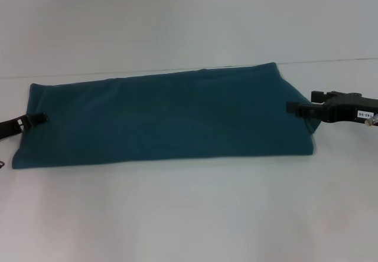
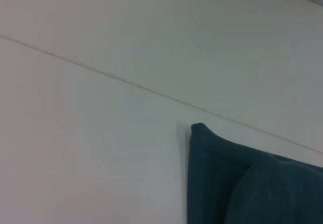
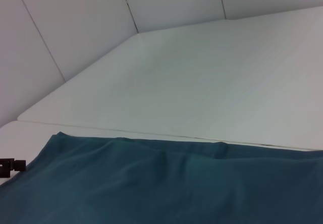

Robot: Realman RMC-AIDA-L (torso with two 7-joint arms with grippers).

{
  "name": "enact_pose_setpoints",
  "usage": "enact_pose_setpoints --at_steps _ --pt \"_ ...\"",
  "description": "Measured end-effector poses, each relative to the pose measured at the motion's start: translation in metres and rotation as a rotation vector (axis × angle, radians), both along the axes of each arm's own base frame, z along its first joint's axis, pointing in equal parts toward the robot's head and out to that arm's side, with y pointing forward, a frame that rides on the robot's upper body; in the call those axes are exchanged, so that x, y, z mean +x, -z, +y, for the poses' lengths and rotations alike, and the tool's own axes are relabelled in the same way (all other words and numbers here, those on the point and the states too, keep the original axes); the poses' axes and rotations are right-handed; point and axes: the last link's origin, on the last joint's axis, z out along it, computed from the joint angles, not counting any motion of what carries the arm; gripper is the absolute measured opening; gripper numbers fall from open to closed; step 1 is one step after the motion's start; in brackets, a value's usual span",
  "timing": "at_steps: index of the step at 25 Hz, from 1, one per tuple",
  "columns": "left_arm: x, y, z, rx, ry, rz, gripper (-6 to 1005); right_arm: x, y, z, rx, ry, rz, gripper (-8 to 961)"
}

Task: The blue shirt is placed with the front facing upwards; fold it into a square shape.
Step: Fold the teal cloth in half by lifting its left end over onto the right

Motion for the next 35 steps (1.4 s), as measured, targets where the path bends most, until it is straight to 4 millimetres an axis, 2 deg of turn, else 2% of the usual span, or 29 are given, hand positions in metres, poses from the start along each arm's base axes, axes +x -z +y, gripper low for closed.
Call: enact_pose_setpoints --at_steps 14,35 --pt "0.0057 0.0064 0.0021 -0.014 0.009 -0.005 885 0.0 -0.0011 0.0008 0.002 0.0 -0.003 927" --pt "0.0029 0.0062 0.0019 0.004 -0.001 0.013 885 0.0002 0.0004 -0.0001 -0.002 0.002 -0.002 927"
